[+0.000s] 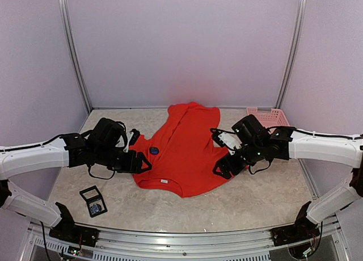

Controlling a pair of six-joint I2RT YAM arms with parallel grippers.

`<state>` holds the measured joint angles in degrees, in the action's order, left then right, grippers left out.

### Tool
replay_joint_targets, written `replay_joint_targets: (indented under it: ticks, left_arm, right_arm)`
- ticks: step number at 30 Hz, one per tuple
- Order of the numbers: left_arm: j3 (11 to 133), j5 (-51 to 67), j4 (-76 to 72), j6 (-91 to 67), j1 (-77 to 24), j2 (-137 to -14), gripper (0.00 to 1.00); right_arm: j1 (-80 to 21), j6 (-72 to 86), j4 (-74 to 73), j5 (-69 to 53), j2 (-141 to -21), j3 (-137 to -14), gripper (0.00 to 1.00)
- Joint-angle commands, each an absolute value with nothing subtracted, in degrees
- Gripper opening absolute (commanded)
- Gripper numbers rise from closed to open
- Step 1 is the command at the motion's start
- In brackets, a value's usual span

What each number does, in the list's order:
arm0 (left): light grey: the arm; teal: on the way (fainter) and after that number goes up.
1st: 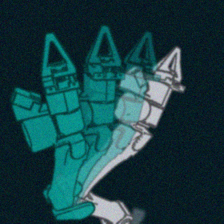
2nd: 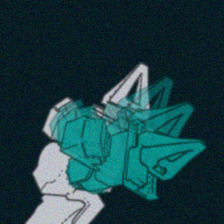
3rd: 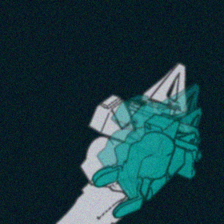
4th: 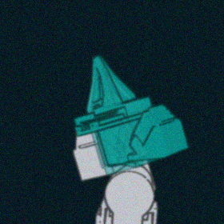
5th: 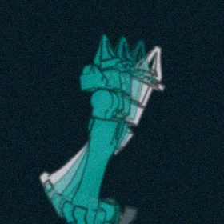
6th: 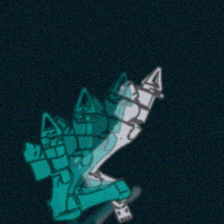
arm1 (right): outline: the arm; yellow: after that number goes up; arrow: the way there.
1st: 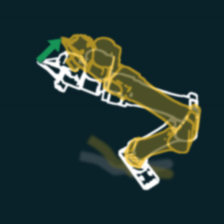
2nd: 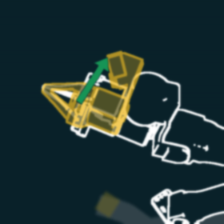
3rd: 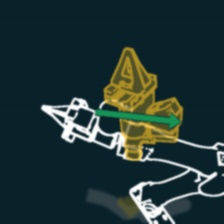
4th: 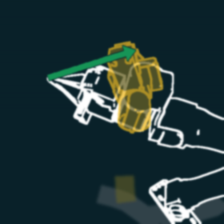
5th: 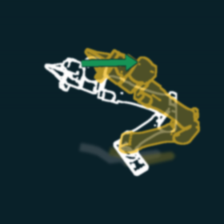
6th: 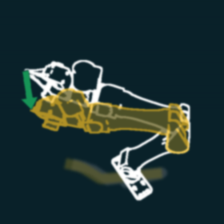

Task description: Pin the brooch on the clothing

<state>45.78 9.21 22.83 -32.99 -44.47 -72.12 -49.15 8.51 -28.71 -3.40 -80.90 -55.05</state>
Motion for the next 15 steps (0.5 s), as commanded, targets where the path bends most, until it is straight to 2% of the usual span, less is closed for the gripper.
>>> replay_joint_targets:
  ticks: [1, 4, 6, 10, 15]
  left_arm:
    - [52.83, 1.0, 25.44, -27.72, -38.37, -68.59, 0.66]
    - [54.28, 2.26, 21.1, -26.8, -28.48, -73.32, 0.6]
    - [56.16, 1.73, 19.41, -25.01, -26.24, -78.65, 0.6]
    - [59.67, 0.18, 17.92, -23.25, -23.58, -91.99, 0.68]
    - [62.68, 0.53, 15.86, -22.68, -22.83, -103.67, 0.73]
  right_arm:
    - [-39.51, 22.06, -26.65, 4.83, -76.72, -53.18, 0.75]
    - [-36.25, 24.31, -24.63, 9.48, -81.73, -53.97, 0.7]
    - [-35.41, 24.42, -25.88, 13.57, -86.89, -56.3, 0.7]
    - [-34.06, 24.21, -28.55, 16.42, -97.0, -60.4, 0.75]
    - [-34.09, 24.87, -27.38, 12.24, -102.24, -58.99, 0.76]
